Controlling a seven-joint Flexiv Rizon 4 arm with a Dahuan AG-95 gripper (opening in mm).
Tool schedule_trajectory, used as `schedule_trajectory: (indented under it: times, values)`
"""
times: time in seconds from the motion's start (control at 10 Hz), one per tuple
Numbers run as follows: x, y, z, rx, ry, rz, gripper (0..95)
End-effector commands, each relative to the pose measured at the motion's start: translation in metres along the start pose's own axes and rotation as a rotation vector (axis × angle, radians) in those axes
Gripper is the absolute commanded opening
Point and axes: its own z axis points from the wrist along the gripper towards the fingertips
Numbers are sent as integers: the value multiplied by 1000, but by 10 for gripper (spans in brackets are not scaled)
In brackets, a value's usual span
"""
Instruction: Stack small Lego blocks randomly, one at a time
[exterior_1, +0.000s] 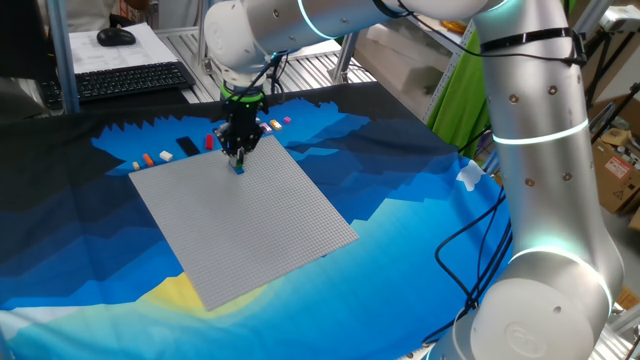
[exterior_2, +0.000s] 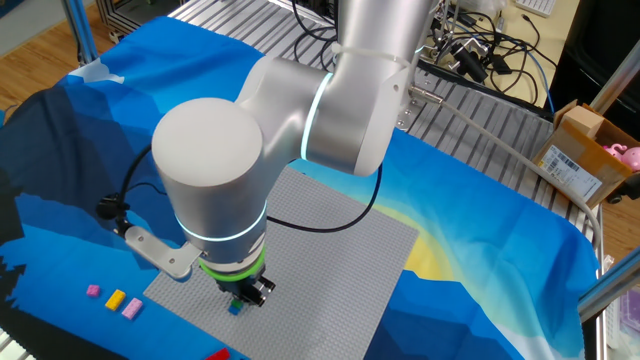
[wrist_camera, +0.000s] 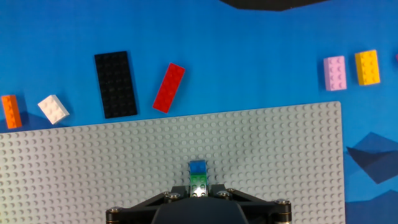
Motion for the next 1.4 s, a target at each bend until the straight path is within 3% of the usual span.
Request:
schedule_trajectory:
  times: [0.1, 1.4]
  values:
    - [2, 0, 2, -1, 8, 1, 0]
    - [9, 1, -1, -1, 21, 5, 0]
